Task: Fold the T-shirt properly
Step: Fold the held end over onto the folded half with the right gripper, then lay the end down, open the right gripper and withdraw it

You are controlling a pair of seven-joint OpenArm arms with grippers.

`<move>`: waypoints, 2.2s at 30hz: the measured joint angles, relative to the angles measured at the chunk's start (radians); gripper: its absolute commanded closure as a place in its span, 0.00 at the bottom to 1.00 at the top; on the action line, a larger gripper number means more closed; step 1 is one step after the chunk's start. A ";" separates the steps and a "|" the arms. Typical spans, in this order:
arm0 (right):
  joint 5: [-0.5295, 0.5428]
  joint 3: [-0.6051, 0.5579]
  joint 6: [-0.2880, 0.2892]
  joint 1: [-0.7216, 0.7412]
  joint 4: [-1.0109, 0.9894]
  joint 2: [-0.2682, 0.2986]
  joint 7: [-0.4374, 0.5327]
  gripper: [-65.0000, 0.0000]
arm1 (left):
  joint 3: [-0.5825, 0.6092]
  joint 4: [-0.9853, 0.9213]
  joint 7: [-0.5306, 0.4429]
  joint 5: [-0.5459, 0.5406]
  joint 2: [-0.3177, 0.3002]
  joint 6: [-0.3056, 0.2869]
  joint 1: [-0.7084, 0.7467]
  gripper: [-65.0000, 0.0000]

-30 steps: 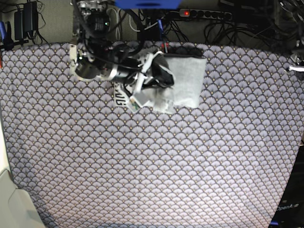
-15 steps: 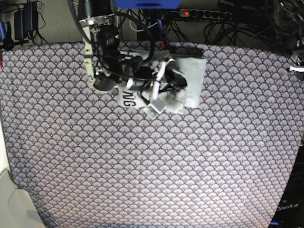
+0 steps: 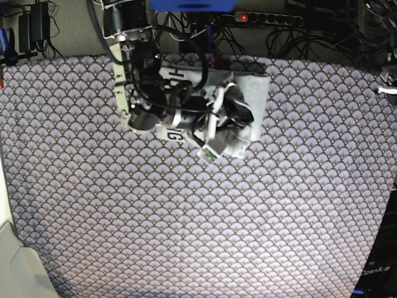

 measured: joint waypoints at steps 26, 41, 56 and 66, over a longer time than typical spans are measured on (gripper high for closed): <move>0.018 -0.097 0.001 0.021 0.173 -0.004 -0.004 0.63 | 0.003 0.000 0.000 0.000 0.002 -0.001 -0.001 0.99; 0.006 -0.025 0.001 -0.085 0.151 0.169 -0.005 0.63 | 0.003 0.000 0.000 0.000 0.020 0.000 -0.020 0.99; 0.011 0.006 0.001 -0.082 0.151 0.293 0.006 0.63 | 0.003 0.000 0.000 0.000 0.024 0.000 -0.014 0.99; 0.026 0.000 0.001 -0.084 -0.019 0.328 0.156 0.63 | 0.003 0.000 0.000 0.000 0.044 0.000 -0.009 0.99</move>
